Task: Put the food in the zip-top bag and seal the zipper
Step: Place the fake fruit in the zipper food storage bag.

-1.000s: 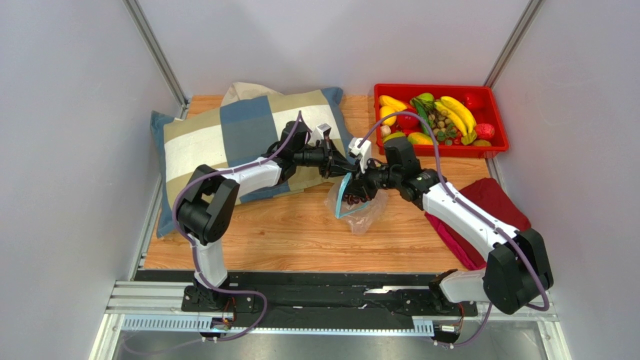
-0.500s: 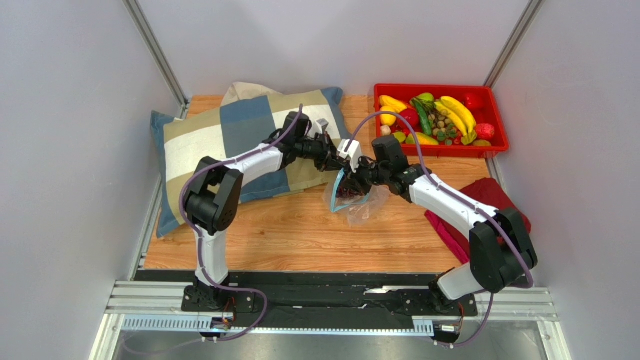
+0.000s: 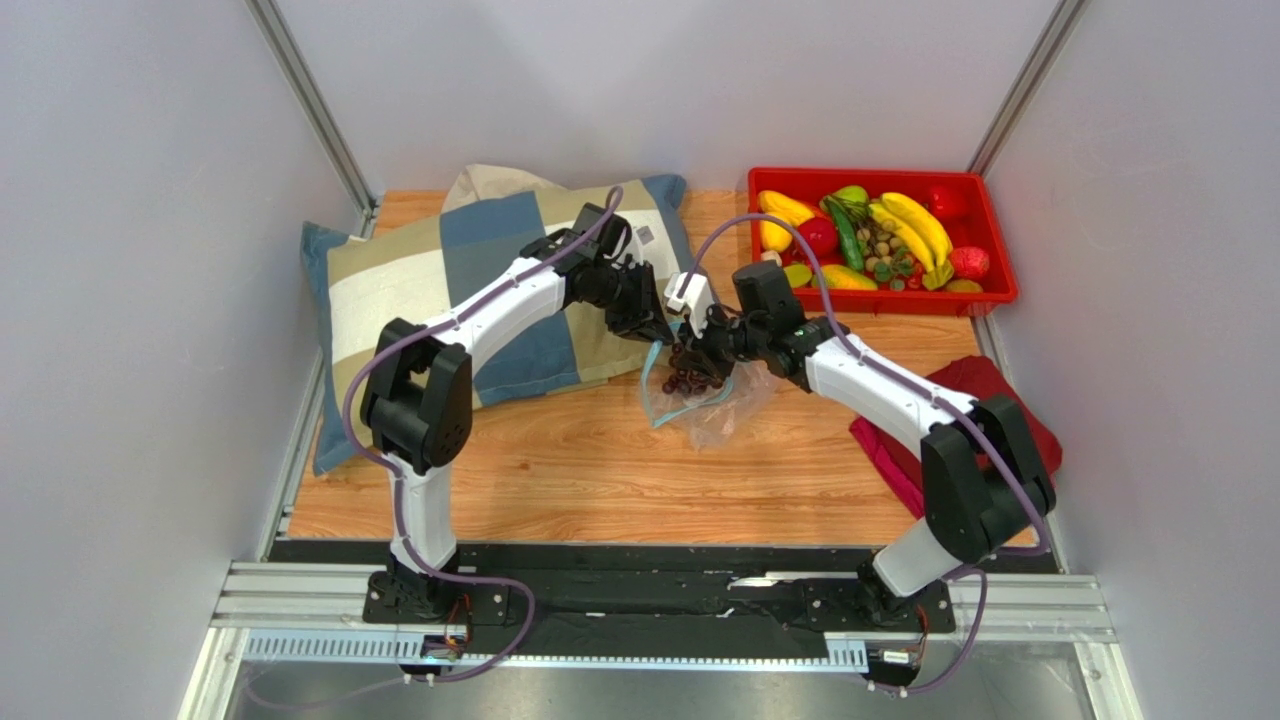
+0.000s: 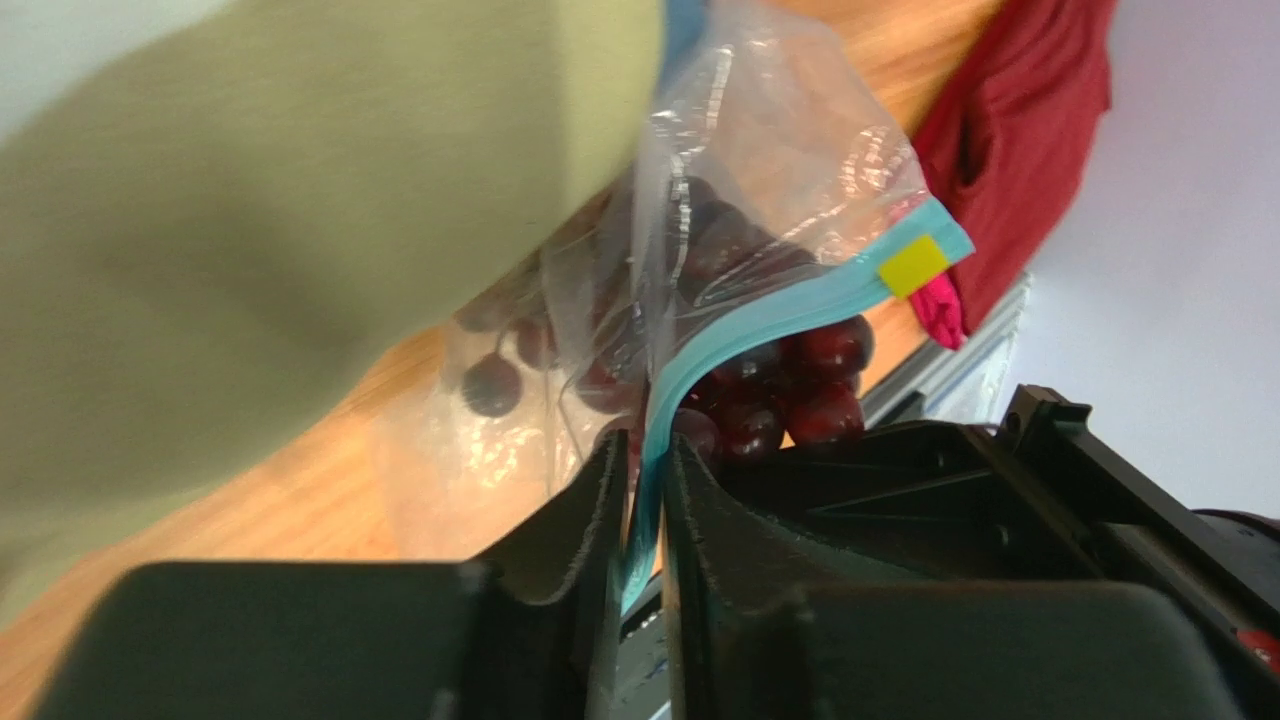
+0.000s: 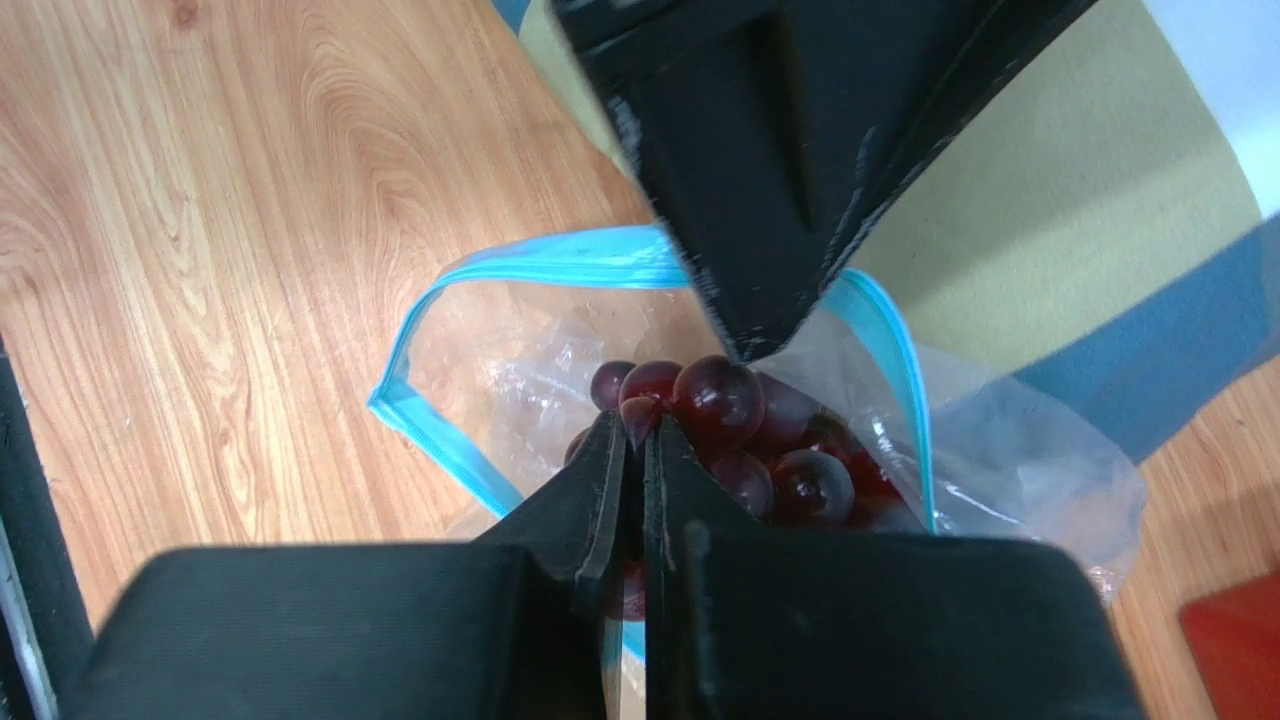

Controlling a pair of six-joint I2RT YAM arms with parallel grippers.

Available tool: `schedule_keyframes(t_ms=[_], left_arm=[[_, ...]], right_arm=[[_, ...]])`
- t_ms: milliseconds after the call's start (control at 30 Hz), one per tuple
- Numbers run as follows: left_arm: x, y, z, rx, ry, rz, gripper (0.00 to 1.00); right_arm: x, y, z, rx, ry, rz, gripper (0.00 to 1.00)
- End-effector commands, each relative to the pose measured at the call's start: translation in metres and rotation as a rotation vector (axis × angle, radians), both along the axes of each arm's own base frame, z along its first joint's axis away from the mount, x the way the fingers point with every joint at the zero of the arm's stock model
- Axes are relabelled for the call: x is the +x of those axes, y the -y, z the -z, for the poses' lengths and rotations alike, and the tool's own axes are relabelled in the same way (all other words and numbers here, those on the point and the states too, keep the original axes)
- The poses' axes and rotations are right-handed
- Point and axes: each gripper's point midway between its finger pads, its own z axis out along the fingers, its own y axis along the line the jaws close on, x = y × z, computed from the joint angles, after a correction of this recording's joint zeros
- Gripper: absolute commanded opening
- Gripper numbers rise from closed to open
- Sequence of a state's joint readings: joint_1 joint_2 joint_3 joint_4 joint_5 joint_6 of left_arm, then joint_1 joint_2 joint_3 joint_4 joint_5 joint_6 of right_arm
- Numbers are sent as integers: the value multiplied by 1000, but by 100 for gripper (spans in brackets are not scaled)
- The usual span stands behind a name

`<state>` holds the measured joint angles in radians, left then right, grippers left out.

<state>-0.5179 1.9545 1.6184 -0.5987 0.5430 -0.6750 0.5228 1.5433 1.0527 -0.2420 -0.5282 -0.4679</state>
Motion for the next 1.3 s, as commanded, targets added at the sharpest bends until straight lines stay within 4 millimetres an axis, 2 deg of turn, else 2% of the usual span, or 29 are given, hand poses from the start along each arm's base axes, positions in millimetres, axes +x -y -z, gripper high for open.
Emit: schedule_keyframes(t_ms=[0,67,100,267,300,333,433,567,600,667,767,900,1100,1267], left_arm=[[-5,-13,7,79,7,19,25],[1,-13,3,81,22,11,32],[3,-14,3,88,25,3,33],[11,-18,1,97,30,-18,38],[12,-20,2,101,25,-25,38],[11,-19,3,96,20,-22,39],[9,-19,5,95,7,-23,39],[9,-19,0,90,12,-21,39],[9,-18,-1,88,14,-20,39],[9,-18,-2,87,16,-20,39],[9,-19,-1,89,12,-23,39],[8,-20,-1,93,13,-28,38],[2,-25,-1,107,14,-25,39],[-7,-31,1,122,11,-13,42]], right_arm=[[20,-19,-27,34,91,-58,16],[13,-23,-32,36,79,-89,31],[9,-20,-33,26,57,-87,43],[-11,2,-58,53,-17,16,70],[-19,9,-70,72,-29,41,71],[-25,13,-71,87,-81,79,72],[-39,31,-76,126,-167,140,68],[-48,58,-39,114,-306,242,53],[-50,59,-31,108,-336,253,44],[-51,59,-15,89,-401,263,40],[-46,54,0,89,-444,264,38],[-27,45,2,113,-443,275,40],[-11,43,30,73,-484,326,40],[2,41,38,83,-484,378,38]])
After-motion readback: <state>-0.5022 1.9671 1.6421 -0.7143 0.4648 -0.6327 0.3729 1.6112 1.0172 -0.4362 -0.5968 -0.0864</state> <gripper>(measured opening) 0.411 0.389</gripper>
